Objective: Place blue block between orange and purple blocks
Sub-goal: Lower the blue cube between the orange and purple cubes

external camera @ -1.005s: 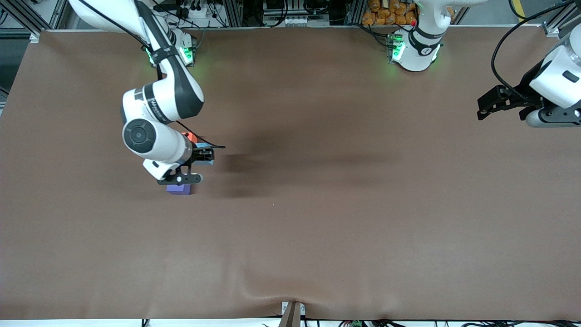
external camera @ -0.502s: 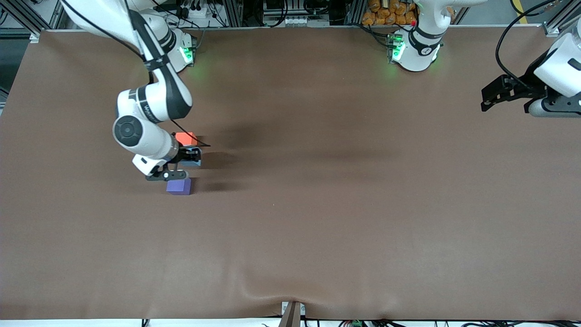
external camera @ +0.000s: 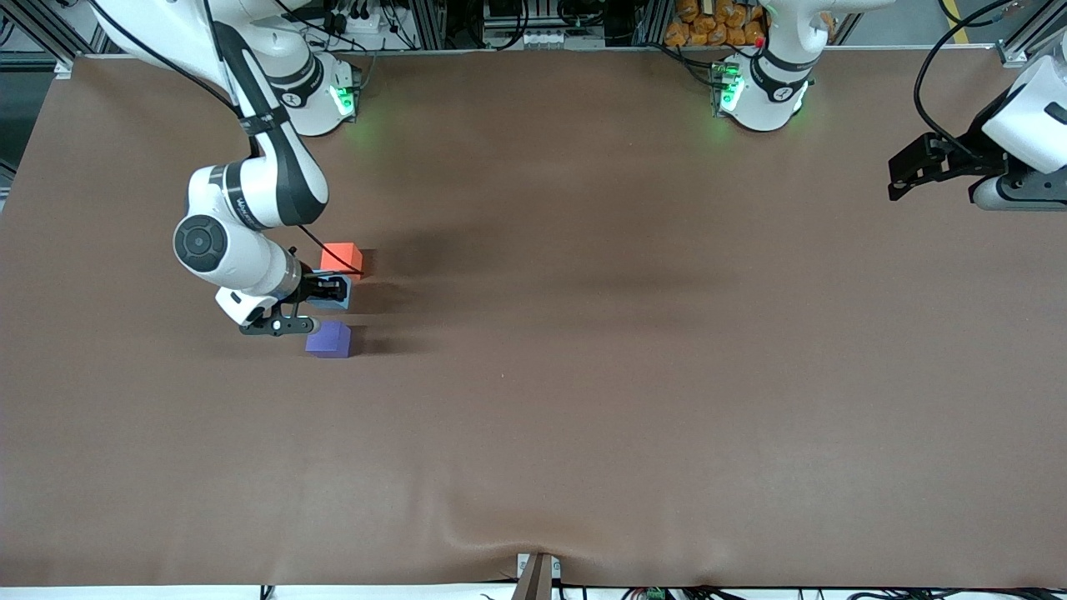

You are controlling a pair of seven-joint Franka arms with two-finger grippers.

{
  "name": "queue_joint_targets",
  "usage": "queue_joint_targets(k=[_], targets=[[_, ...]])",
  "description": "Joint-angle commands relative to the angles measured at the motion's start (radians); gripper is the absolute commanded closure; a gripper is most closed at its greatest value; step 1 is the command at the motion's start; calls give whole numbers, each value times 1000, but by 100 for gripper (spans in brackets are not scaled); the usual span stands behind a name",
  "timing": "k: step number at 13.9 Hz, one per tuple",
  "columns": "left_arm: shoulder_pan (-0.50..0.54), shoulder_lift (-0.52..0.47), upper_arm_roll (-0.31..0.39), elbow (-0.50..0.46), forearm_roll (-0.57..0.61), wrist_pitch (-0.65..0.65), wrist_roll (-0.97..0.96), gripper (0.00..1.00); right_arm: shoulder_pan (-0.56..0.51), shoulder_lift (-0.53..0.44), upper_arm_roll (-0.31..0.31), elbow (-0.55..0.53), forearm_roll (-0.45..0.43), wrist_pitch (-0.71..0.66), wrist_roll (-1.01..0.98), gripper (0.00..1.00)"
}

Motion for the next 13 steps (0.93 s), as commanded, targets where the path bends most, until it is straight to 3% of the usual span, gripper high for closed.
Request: queue_joint_targets(k=[1,13], targets=[[5,-2,-7,9,24,-11,19,0,-23,-26,22,-41,2,33,-12,100],[3,2,-7,9,22,-7,19,0,-25,42,22,-76,4,159,-13,100]])
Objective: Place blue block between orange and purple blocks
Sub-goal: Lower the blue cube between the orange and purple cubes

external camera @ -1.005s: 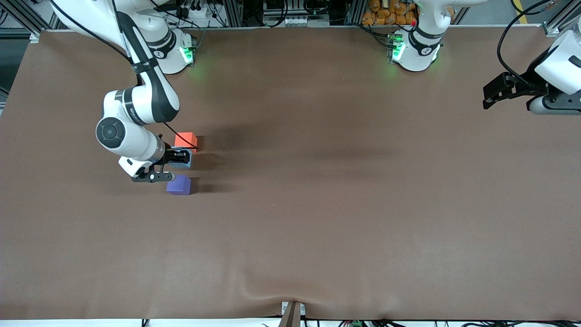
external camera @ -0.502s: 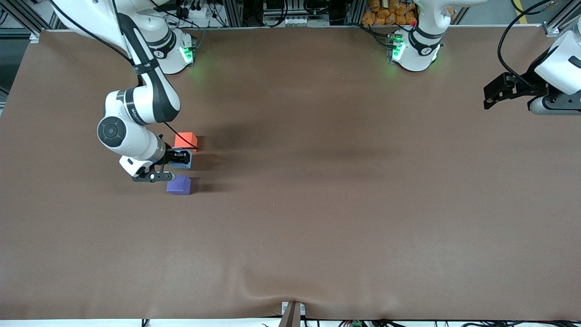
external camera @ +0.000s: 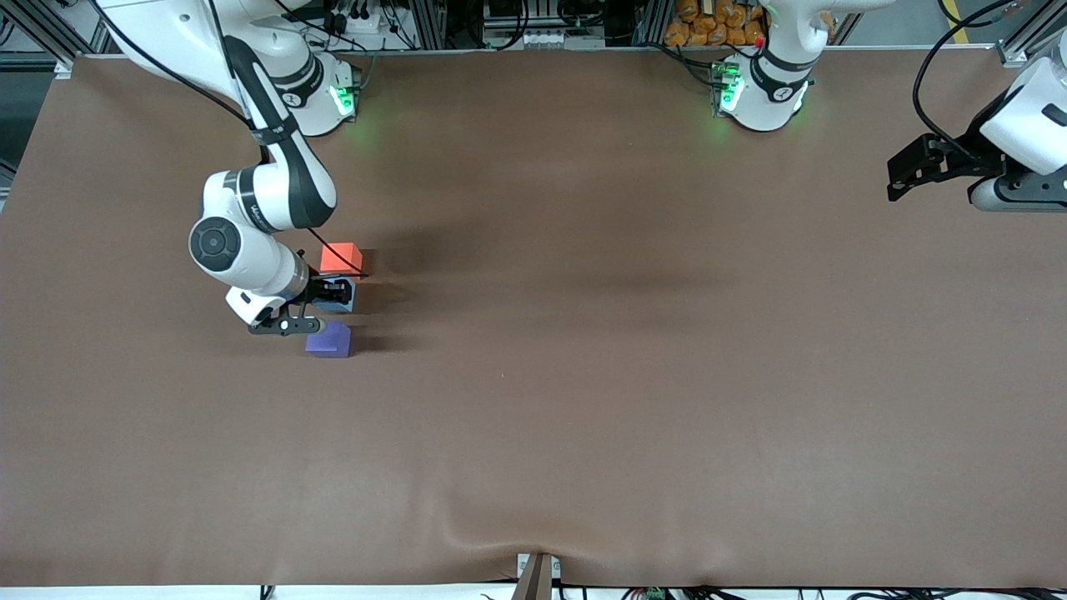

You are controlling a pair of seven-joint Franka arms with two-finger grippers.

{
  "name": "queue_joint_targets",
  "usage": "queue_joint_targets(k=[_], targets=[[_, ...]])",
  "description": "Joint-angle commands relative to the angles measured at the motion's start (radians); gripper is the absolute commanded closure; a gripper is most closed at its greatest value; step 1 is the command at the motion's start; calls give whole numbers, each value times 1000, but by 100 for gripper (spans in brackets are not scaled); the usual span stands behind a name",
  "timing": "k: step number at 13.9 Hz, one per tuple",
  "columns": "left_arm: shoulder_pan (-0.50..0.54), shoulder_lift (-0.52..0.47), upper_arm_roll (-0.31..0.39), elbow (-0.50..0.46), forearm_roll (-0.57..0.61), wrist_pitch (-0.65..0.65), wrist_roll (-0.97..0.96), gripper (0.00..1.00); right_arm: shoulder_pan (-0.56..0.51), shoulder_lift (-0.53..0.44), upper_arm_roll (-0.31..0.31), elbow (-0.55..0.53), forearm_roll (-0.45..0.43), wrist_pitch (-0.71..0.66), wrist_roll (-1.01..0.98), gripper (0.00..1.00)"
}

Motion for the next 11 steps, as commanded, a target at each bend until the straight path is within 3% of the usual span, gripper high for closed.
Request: queue_joint_targets(k=[1,11], targets=[[3,1,-6,10,21,-7,17,0,-26,5,17,-29,2,54,-14,100],[5,1,-6,7,21,-7,17,0,-26,44,17,-51,2,128,-15,100]])
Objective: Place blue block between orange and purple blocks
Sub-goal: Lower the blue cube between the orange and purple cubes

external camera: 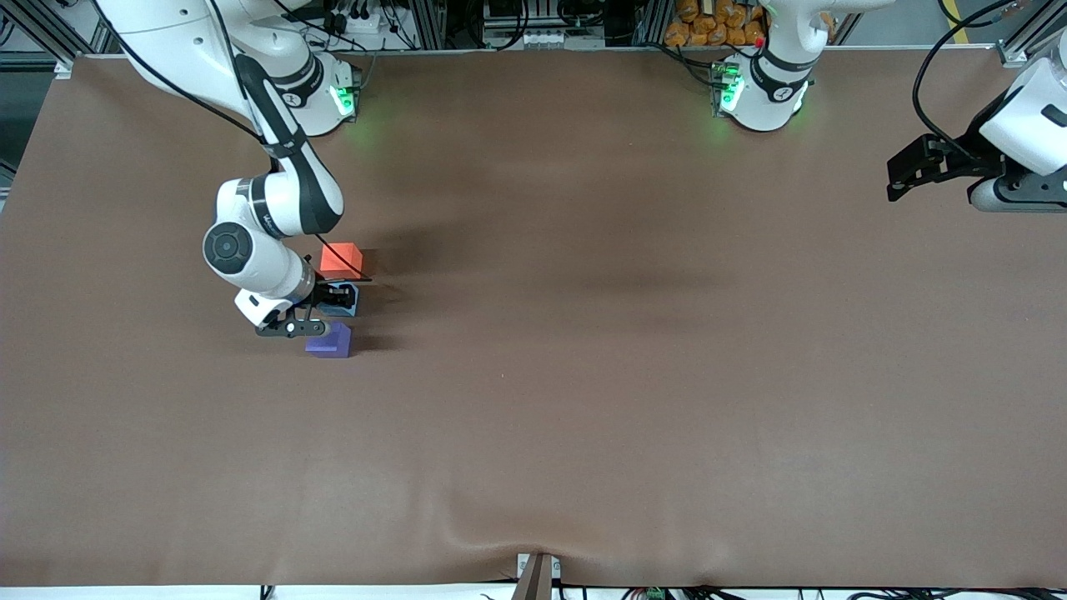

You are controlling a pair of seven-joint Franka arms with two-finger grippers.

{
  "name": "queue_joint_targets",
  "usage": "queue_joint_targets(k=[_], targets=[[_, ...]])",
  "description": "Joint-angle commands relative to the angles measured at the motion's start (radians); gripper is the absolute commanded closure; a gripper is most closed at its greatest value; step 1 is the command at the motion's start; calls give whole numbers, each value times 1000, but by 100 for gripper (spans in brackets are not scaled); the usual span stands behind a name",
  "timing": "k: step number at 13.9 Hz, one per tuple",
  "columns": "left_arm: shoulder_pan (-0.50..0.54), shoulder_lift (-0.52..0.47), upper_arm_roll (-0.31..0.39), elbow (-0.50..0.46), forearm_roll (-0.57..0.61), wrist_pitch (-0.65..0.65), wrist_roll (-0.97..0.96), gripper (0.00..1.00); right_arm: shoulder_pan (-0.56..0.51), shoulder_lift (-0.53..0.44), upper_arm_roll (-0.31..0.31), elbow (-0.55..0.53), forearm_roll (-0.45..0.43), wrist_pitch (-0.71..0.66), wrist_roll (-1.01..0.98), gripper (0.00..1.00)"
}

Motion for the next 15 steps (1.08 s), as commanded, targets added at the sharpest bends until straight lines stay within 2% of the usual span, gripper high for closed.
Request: queue_joint_targets(k=[1,5,6,7,8,11,13,15], targets=[[5,0,-6,6,21,-8,17,0,-25,-4,17,-18,2,34,-18,100],[5,0,-6,6,21,-8,17,0,-33,7,17,-17,2,39,-29,98],[5,0,-5,6,21,-8,17,0,-33,11,17,-17,2,39,-29,74],[5,0,-5,6,21,-8,17,0,-34,14,17,-12,4,39,-28,7],[5,0,-5,6,21,-8,17,0,-34,13,17,-8,4,34,-28,0],[5,0,-5,6,21,-10,17,0,-33,2,19,17,4,-8,-26,0],[5,-1,-6,6,21,-10,17,0,-39,-16,19,96,4,-164,-26,0],[5,0,-5,6,21,-11,17,0,-56,-24,19,228,5,-371,-24,0]])
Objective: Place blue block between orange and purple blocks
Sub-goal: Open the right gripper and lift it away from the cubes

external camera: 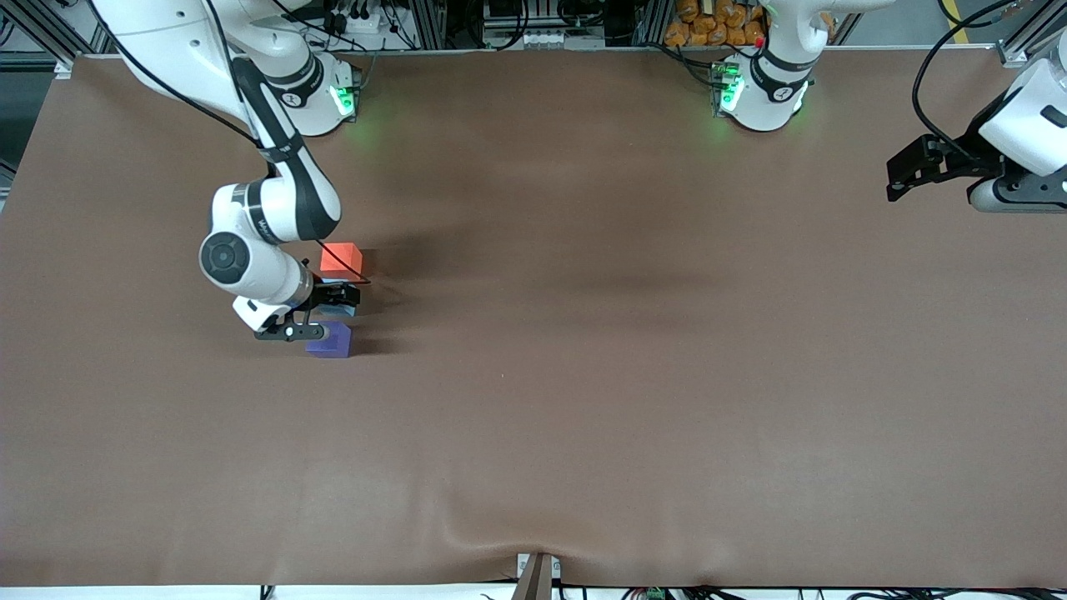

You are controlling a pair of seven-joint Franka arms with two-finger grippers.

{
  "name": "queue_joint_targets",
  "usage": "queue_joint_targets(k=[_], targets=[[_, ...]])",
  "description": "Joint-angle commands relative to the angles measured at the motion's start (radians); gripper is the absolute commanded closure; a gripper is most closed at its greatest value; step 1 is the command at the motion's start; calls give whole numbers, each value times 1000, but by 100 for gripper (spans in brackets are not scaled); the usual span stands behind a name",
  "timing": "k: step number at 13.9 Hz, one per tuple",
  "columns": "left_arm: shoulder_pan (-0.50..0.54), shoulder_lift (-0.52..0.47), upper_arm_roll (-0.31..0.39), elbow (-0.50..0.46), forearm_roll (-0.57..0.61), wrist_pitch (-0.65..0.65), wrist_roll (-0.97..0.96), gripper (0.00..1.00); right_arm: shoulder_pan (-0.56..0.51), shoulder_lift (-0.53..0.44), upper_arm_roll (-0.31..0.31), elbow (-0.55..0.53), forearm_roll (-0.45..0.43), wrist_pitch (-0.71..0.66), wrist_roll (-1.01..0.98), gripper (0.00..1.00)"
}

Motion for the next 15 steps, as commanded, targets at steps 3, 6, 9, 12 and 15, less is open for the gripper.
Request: queue_joint_targets(k=[3,6,9,12,15], targets=[[5,0,-5,7,21,-11,17,0,-77,-21,17,328,8,-443,-13,0],[5,0,-6,7,21,-11,17,0,-149,-19,16,567,2,-640,-28,0],[5,0,-5,7,21,-11,17,0,-220,-13,16,769,-30,-802,-74,0],[5,0,-5,7,21,-11,17,0,-286,-16,16,864,-49,-912,-85,0],[5,0,-5,6,21,-11,17,0,-260,-74,22,872,-146,-961,-74,0]])
